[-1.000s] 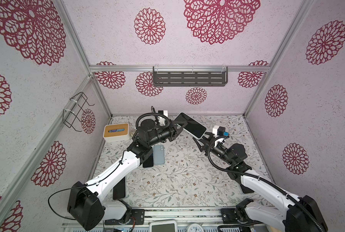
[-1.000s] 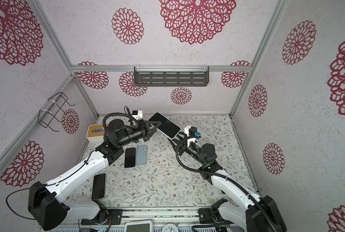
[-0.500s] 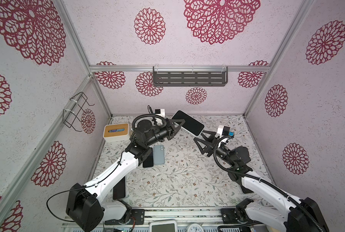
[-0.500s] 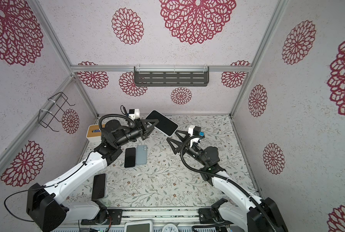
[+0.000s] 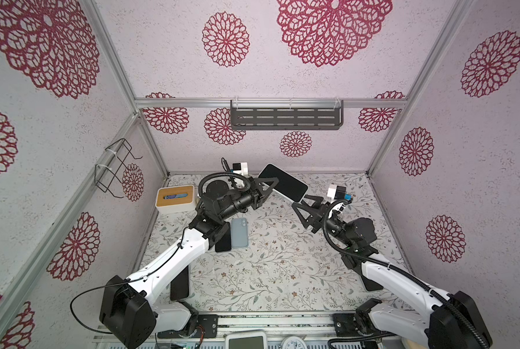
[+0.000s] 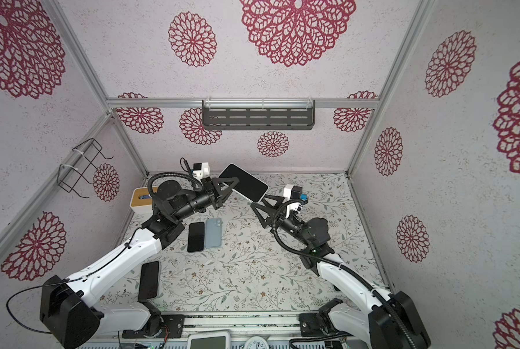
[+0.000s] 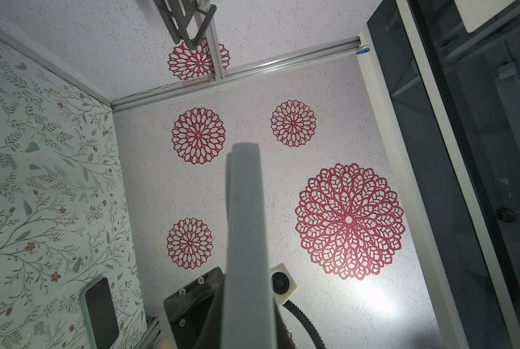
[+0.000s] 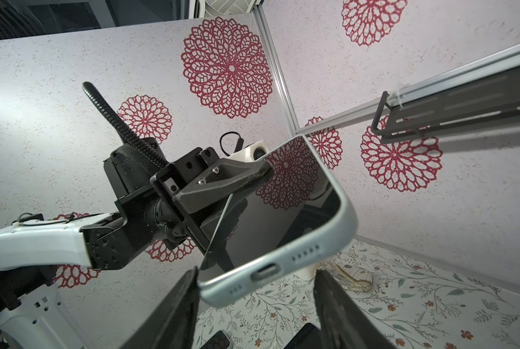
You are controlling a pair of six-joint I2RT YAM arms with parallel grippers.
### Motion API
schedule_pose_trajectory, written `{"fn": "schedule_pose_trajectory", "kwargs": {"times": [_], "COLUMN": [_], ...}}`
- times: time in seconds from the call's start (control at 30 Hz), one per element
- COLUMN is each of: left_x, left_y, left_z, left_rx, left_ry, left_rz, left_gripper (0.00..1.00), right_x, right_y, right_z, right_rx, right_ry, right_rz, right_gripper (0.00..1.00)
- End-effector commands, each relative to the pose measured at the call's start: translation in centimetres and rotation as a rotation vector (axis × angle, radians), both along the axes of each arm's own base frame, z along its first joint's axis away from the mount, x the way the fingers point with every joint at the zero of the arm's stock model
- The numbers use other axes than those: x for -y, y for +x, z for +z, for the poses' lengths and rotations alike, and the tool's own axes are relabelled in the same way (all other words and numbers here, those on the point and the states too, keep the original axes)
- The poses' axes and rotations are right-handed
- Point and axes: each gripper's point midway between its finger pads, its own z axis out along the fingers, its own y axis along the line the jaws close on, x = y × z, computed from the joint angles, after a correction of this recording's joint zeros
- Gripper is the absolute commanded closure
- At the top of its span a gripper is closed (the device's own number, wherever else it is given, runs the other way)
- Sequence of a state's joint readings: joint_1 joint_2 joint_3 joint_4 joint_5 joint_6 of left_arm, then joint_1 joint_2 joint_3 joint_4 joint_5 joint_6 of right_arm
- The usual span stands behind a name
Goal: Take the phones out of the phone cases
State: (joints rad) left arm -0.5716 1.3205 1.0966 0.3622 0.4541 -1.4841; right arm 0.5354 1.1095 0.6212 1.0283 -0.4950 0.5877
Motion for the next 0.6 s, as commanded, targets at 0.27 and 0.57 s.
{"fn": "schedule_pose_trajectory", "kwargs": {"times": [0.27, 0.57], "left_x": [0.4, 1.4], "left_y": [-1.6, -1.9], "left_z": [3.0, 2.7], "left_rx": [0.102, 0.062], "left_ry": [-0.050, -0.025], "left_rz": [-0.034, -0.062], "left_gripper": [1.00, 1.00], "right_x": [0.6, 1.0], "right_y": [0.6, 2.1], "right_z": [1.8, 0.0], "right_rx": [0.032, 0.051], "right_ry": [0.044, -0.061], "right_rz": [-0.015, -0.144], "right_gripper": [0.52, 0.64]}}
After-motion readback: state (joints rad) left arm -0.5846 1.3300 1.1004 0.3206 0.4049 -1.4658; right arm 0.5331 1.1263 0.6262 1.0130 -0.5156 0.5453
